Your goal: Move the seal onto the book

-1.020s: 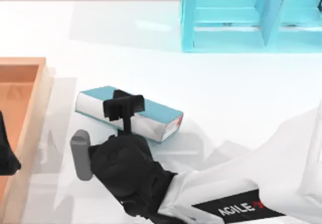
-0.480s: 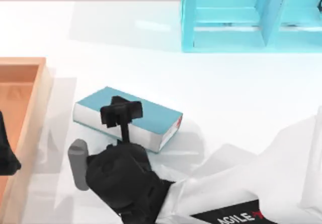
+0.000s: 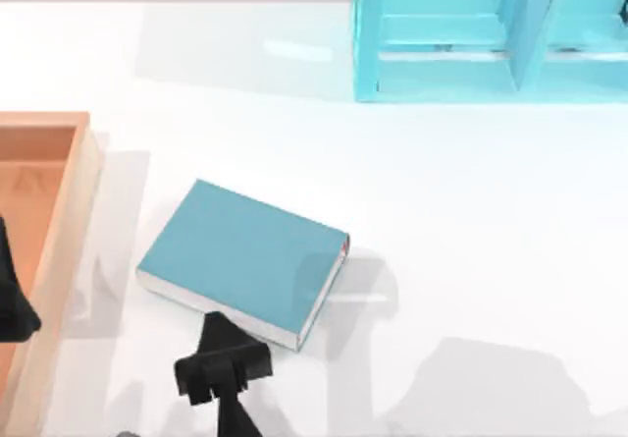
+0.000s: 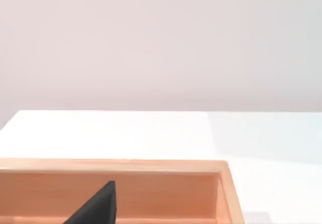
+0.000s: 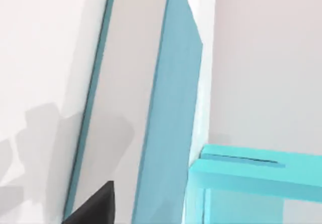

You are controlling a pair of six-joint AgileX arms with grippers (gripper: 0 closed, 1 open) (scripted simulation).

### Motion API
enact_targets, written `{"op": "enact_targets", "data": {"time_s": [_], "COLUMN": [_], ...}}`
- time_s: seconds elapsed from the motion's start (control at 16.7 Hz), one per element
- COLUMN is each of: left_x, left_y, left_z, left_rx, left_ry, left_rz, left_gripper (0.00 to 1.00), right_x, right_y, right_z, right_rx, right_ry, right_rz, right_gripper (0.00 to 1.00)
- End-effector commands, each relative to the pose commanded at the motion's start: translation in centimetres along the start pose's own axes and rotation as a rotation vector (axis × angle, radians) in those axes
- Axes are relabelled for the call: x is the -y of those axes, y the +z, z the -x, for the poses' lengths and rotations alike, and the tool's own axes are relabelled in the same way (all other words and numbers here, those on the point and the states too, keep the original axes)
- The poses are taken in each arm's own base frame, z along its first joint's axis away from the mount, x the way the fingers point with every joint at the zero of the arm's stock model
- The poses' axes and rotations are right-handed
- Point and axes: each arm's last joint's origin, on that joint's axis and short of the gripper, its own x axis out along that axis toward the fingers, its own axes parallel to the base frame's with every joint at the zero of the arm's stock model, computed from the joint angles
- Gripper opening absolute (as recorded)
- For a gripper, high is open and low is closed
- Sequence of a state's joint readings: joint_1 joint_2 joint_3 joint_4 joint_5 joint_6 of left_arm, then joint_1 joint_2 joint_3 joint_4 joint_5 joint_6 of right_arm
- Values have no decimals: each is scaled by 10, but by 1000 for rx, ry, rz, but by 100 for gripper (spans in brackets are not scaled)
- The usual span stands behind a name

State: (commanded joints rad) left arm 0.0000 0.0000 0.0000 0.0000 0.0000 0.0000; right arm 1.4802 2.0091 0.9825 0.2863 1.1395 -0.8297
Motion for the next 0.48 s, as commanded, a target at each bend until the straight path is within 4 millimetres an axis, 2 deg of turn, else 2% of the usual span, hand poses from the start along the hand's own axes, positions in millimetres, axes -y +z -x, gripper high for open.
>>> {"op": "enact_targets", "data": {"time_s": [0.18, 0.48], "left_x": [0, 0], "left_y": [0, 0], "left_z": [0, 0], "left_rx": [0, 0], "left_ry": [0, 0], "left_rz": [0, 0], "left_gripper": [100, 100], "right_x": [3, 5], "right_y": [3, 0], "right_z": [17, 13], "right_rx": [8, 4], "right_ry": [-21, -13], "right_rz": [-22, -29], "right_gripper": [100, 100]}}
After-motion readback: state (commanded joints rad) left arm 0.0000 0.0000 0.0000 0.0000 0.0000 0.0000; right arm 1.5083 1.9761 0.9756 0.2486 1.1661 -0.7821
